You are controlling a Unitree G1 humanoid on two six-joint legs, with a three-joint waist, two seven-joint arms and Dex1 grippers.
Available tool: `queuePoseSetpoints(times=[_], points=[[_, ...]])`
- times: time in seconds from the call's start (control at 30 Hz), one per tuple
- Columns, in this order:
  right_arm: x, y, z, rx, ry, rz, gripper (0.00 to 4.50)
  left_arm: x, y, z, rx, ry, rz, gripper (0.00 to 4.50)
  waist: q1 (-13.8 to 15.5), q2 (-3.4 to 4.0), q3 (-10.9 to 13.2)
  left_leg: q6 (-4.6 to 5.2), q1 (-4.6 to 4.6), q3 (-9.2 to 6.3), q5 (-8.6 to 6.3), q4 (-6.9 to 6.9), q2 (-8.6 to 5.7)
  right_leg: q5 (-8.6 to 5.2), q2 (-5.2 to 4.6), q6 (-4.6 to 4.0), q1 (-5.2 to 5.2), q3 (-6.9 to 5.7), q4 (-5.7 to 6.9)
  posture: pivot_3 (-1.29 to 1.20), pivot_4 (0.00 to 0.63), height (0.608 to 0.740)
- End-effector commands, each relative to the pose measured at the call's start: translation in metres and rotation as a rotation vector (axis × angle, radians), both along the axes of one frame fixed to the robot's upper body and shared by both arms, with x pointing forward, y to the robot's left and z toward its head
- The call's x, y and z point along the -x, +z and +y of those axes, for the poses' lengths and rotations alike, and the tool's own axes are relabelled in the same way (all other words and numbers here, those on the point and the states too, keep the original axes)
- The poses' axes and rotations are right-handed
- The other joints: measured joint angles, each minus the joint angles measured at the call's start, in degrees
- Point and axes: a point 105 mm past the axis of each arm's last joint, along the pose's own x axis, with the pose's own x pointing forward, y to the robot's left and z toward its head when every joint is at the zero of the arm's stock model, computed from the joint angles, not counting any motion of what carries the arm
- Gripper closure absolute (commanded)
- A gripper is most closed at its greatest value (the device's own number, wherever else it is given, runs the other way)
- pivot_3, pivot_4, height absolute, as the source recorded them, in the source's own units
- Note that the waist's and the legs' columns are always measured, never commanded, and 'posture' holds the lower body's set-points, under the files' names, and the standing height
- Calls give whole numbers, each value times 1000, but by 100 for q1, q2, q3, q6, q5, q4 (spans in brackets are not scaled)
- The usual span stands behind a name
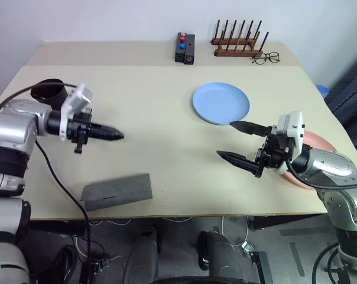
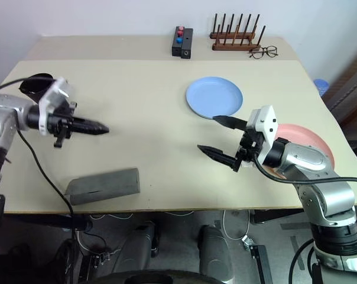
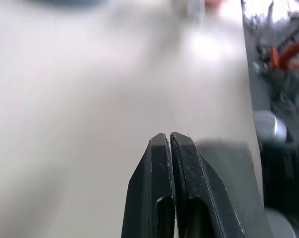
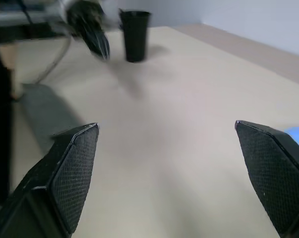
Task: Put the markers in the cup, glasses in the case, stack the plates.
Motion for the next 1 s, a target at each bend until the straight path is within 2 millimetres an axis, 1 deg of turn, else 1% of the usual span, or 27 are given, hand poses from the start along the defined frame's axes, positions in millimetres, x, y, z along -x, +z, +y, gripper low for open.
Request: queuePoseSetpoints(times=[0.03, 0.07, 0.1, 0.2, 0.3, 0.37, 0.47, 0.5, 0.6, 0.73, 0.8, 0.93, 1.0], points=[[-16, 5, -15, 73, -155, -83, 0, 0, 40, -6, 143, -25, -79, 2647, 4, 0, 0, 0, -1, 0, 0, 0, 0, 0, 0, 0, 0, 0, 0, 0, 150, 740], [-19, 6, -19, 93, -194, -107, 0, 0, 43, -9, 160, -33, -87, 2072, 5, 0, 0, 0, -1, 0, 0, 0, -1, 0, 0, 1, 0, 0, 0, 0, 150, 740], [-20, 3, -23, 119, -221, -92, 0, 3, 44, -12, 181, -51, -72, 1678, 3, 0, 0, 0, -1, 0, 0, 0, -1, 0, 0, 1, 0, 0, 0, 0, 150, 740], [-18, -1, -36, 158, -273, -51, 0, 11, 42, -21, 213, -102, -35, 98, -6, 1, 0, 0, 0, 0, 0, 0, -1, 1, 0, 2, 0, 1, 1, 0, 150, 740], [-13, -7, -60, 228, -356, 23, 0, 14, 37, -30, 215, -132, -55, 37, 10, 1, 0, 0, 0, 0, 1, 0, -1, 1, 0, 2, 0, 1, 2, 0, 150, 740], [-11, -11, -83, 282, -443, 72, 0, 15, 30, -36, 202, -153, -88, 37, 15, 1, 0, 1, -1, 0, 1, 4, -2, 1, -1, 1, 3, 1, 2, 0, 150, 740], [0, -14, -106, 288, -514, 177, 0, 19, 26, -45, 206, -199, -129, 37, 7, 1, 0, 1, 0, 0, 1, 6, -2, 2, -1, 2, 4, 2, 2, 0, 150, 740], [4, -17, -110, 297, -529, 205, 0, 20, 26, -48, 209, -215, -136, 37, 7, 0, -1, 1, 1, 0, 1, 5, -1, 2, -1, 2, 4, 2, 2, 0, 150, 740], [19, -32, -118, 375, -539, 286, 0, 19, 28, -54, 239, -237, -152, 37, 6, 2, -2, 1, 2, 0, 0, 3, -1, 2, -1, 1, 4, 2, 1, 0, 150, 740], [26, -45, -134, 437, -605, 350, 0, 17, 23, -58, 221, -256, -171, 37, -5, 3, -3, 1, 3, 1, 0, 8, -1, 2, -1, 2, 4, 4, 1, 0, 150, 740], [29, -48, -136, 431, -610, 383, 0, 17, 22, -59, 225, -260, -164, 37, -2, 3, -3, 1, 3, 0, 0, 8, -1, 3, -1, 1, 4, 3, 1, 0, 150, 740], [34, -65, -144, 521, -627, 423, 0, 20, 22, -61, 229, -273, -169, 37, 11, 3, -3, 1, 2, 0, 0, 6, -1, 2, -1, 1, 5, 3, -1, 0, 150, 740], [33, -76, -147, 498, -649, 483, 550, 22, 22, -60, 224, -274, -175, 0, 2, 2, -3, 1, 1, 0, 0, 9, -1, 2, -1, 1, 6, 3, -2, 0, 150, 740]])
